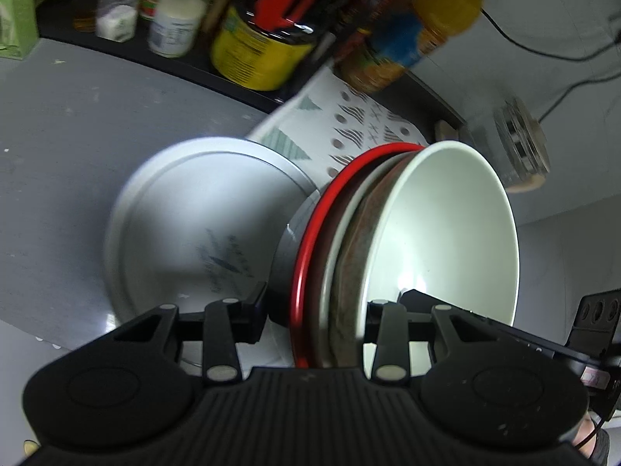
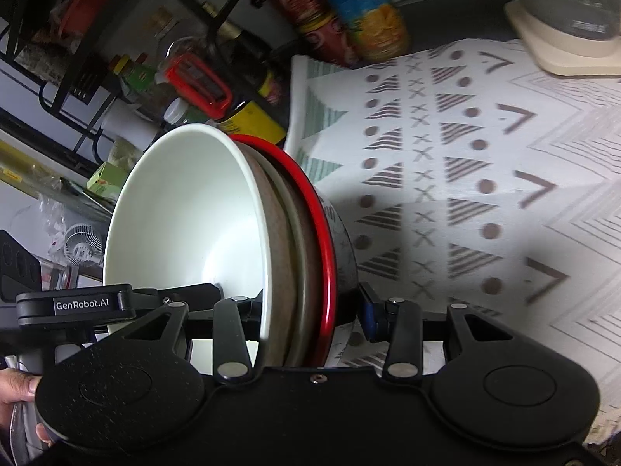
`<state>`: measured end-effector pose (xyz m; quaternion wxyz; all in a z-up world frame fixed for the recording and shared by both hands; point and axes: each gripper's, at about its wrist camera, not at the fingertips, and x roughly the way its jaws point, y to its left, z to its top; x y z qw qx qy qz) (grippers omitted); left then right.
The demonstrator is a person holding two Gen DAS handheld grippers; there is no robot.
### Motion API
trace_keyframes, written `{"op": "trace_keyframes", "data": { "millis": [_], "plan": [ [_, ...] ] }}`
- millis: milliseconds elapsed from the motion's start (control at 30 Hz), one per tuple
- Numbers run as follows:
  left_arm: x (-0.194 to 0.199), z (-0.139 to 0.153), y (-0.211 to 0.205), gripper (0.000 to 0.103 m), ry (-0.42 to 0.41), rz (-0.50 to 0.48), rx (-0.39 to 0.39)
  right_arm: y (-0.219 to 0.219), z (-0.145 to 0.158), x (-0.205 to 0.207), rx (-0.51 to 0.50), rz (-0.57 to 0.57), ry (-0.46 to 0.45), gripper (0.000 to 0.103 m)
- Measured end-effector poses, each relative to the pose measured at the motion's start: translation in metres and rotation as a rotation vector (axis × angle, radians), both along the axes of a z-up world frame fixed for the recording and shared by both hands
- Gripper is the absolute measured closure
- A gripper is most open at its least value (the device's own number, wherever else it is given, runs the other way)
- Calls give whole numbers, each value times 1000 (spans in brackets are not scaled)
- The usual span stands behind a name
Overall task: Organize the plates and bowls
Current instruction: 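Lift the bowl stack with both grippers and carry it over the plate stack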
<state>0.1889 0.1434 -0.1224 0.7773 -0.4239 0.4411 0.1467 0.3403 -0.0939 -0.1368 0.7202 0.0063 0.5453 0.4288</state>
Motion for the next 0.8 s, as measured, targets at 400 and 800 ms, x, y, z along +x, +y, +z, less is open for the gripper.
{"op": "trace_keyframes", "data": {
  "millis": [400,800],
  "plan": [
    [-23,-26,50,65,41,30,-47,55,-21,-18,-49,36,21,62],
    [-15,-50,72,65,79,-15,-73,70,-43,-24,-105,5,61,62]
  ]
}}
